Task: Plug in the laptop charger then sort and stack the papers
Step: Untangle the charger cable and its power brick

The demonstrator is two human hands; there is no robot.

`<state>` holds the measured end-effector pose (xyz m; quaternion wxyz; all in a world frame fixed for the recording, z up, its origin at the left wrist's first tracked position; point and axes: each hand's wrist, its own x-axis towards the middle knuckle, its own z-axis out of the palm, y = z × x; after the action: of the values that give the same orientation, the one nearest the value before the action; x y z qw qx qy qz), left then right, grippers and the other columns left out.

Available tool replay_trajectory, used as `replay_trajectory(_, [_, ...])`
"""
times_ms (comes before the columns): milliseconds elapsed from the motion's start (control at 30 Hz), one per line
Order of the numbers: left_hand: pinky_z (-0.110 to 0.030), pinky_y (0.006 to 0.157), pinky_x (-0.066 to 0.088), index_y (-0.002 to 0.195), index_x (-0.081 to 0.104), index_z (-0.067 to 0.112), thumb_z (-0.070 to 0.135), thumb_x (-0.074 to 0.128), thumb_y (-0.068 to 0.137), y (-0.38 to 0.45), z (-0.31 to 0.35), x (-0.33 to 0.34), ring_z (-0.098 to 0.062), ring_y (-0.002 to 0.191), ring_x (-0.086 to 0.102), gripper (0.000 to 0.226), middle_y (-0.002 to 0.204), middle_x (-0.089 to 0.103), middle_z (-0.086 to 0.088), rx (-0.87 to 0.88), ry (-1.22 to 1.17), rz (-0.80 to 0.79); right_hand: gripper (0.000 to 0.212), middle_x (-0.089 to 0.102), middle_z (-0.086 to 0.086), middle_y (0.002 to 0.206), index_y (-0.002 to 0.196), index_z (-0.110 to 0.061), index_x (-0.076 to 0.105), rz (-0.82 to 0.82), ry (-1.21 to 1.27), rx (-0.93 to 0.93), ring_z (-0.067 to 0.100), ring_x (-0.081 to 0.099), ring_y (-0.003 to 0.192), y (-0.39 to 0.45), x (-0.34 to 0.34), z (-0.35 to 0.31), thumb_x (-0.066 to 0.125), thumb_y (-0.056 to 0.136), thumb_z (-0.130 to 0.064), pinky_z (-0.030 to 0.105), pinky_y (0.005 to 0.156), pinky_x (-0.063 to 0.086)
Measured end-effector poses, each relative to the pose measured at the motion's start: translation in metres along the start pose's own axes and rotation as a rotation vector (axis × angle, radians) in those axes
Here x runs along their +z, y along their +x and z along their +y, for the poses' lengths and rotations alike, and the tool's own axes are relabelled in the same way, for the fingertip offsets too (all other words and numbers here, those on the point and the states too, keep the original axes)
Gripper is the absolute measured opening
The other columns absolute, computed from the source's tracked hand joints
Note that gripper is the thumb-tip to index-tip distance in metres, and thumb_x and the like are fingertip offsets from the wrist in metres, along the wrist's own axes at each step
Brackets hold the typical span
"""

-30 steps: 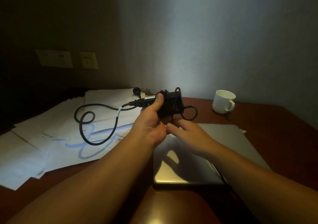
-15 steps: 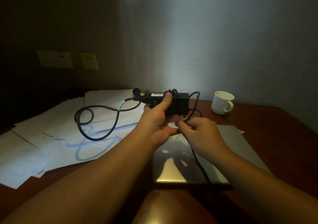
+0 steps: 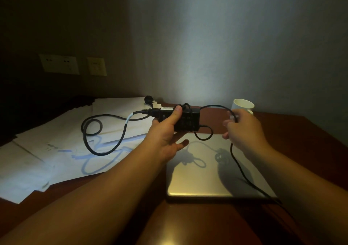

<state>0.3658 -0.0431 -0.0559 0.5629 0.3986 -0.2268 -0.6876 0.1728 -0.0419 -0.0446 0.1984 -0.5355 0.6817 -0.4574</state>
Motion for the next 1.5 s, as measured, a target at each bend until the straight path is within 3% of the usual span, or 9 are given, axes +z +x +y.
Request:
replay_trajectory(167, [-0.053,0.094,0.053,0.131,0.052,0.017,0.027,0.078,0.078,-0.005,0.002,0.002,-0.034,0.104,0.068,0.059,0.108,0.074,-0.013,0.023,-0.021,-0.017,0.095,0.043,0.004,0.138,0.151,-0.041,0.011,0.074,-0.516,-0.327,0.026,0.056,0.108,0.005,0.006,0.008,0.069,0.086,-0.003,0.042,0.077,0.060])
replay_trajectory(367, [-0.050,0.070,0.061,0.134,0.051,0.011,0.027,0.083,0.063,-0.006,0.007,0.004,-0.042,0.102,0.069,0.080,0.108,0.073,-0.020,-0.023,-0.162,-0.060,0.064,0.029,0.000,0.158,0.149,-0.038,0.029,-0.119,-1.017,-0.548,0.028,0.021,0.146,0.004,0.009,0.005,0.059,0.093,-0.045,0.059,0.115,0.021])
replay_trajectory(533, [-0.051,0.065,0.060,0.133,0.053,0.011,0.028,0.079,0.064,-0.006,0.008,0.006,-0.042,0.104,0.067,0.076,0.111,0.073,-0.019,-0.005,-0.196,-0.067,0.067,0.023,-0.008,0.161,0.153,-0.042,0.016,-0.394,-1.032,-0.595,0.024,0.002,0.152,-0.011,0.020,0.007,0.048,0.095,-0.054,0.065,0.114,-0.006])
replay_trajectory(700, [-0.057,0.076,0.060,0.135,0.052,0.011,0.025,0.079,0.063,-0.004,0.006,0.006,-0.045,0.107,0.065,0.078,0.116,0.070,-0.020,0.016,-0.261,-0.071,0.070,0.015,-0.011,0.163,0.154,-0.037,0.017,-0.447,-0.887,-0.763,0.018,0.005,0.151,-0.031,0.027,0.001,0.054,0.095,-0.038,0.059,0.120,0.001])
replay_trajectory(867, [-0.054,0.073,0.061,0.136,0.049,0.010,0.024,0.078,0.063,-0.003,0.007,0.007,-0.044,0.107,0.066,0.080,0.115,0.071,-0.021,0.067,-0.252,-0.067,0.035,0.062,-0.007,0.121,0.125,-0.036,0.053,-0.503,-0.254,-0.355,0.012,0.060,0.109,-0.045,0.039,-0.008,0.058,0.091,-0.032,0.035,0.095,0.050])
replay_trajectory(967, [-0.053,0.078,0.060,0.136,0.048,0.014,0.021,0.077,0.064,-0.003,0.007,0.007,-0.041,0.106,0.067,0.077,0.114,0.071,-0.019,0.101,-0.206,-0.063,0.010,0.070,-0.014,0.099,0.102,-0.031,0.066,-0.446,0.075,-0.209,0.000,0.064,0.095,-0.055,0.040,-0.015,0.060,0.094,-0.035,0.025,0.085,0.051])
replay_trajectory(1100, [-0.055,0.088,0.057,0.134,0.046,0.017,0.014,0.076,0.075,-0.001,0.008,0.004,-0.039,0.103,0.068,0.066,0.116,0.069,-0.020,0.101,-0.213,-0.046,0.020,0.069,-0.004,0.076,0.089,-0.022,0.066,-0.276,0.268,-0.125,0.000,0.062,0.068,-0.062,0.036,-0.025,0.054,0.098,-0.034,0.019,0.063,0.049])
replay_trajectory(1233, [-0.053,0.086,0.058,0.134,0.047,0.017,0.009,0.073,0.081,0.002,0.004,0.002,-0.038,0.103,0.068,0.059,0.118,0.068,-0.019,0.105,-0.196,-0.043,0.018,0.063,-0.002,0.073,0.102,-0.026,0.060,-0.143,0.433,-0.034,0.008,0.061,0.066,-0.056,0.026,-0.037,0.053,0.097,-0.011,0.021,0.062,0.055])
replay_trajectory(1500, [-0.053,0.088,0.058,0.132,0.050,0.018,0.008,0.072,0.079,-0.001,-0.002,0.002,-0.037,0.102,0.070,0.058,0.114,0.072,-0.017,0.095,-0.131,-0.114,0.028,0.062,-0.004,0.093,0.126,-0.028,0.053,-0.102,0.407,-0.014,0.013,0.063,0.079,-0.025,0.010,-0.059,0.054,0.101,-0.018,0.018,0.050,0.050])
